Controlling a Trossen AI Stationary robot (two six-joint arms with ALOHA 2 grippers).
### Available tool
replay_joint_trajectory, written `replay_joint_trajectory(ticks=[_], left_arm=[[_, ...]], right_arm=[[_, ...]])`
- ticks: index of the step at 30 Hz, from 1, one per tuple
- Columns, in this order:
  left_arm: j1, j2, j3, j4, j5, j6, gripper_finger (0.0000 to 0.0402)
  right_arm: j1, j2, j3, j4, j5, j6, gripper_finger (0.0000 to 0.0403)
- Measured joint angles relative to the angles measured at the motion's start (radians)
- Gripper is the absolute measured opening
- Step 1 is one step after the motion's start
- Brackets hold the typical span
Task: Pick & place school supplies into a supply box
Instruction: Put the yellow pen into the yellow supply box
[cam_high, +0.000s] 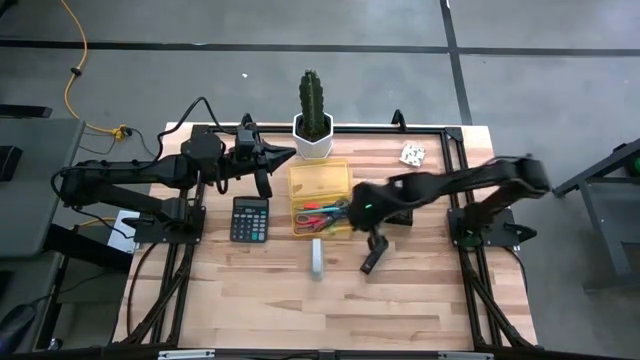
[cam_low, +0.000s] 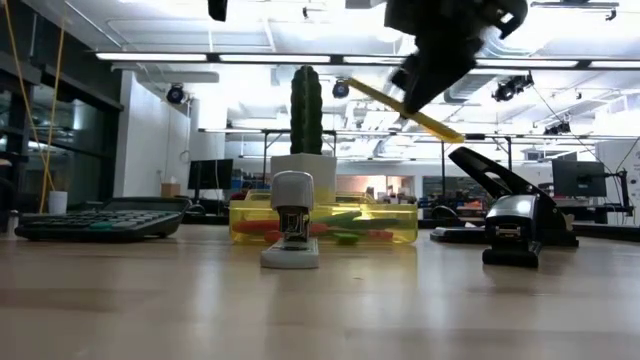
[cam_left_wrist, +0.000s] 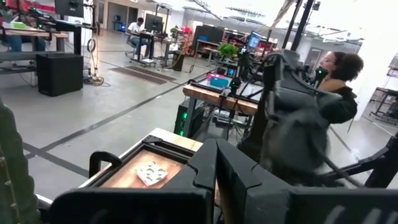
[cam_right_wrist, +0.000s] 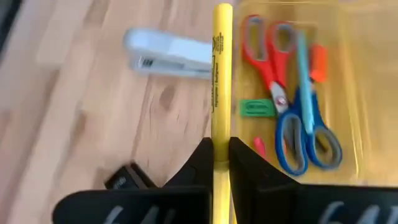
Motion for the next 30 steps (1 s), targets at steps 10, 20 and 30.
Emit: replay_joint_trajectory(ticks=[10,20,30], left_arm=[[-0.003,-0.019,0.0,-0.074,0.016,-0.011,0.0],[-0.044,-0.039,-0.001,-0.218,0.056,-0.113,0.0],[-0.139,-0.038,-0.201,0.144,-0.019,-0.177,0.0]], right_arm=[[-0.078,-0.398,-0.536,0.816,0.079,0.474,0.0001],[-0.144,-0.408,-0.478,1.11,0.113,0.397,0.0],[-0.173,-0.408,-0.376,1.108,-0.003,0.344,0.0]])
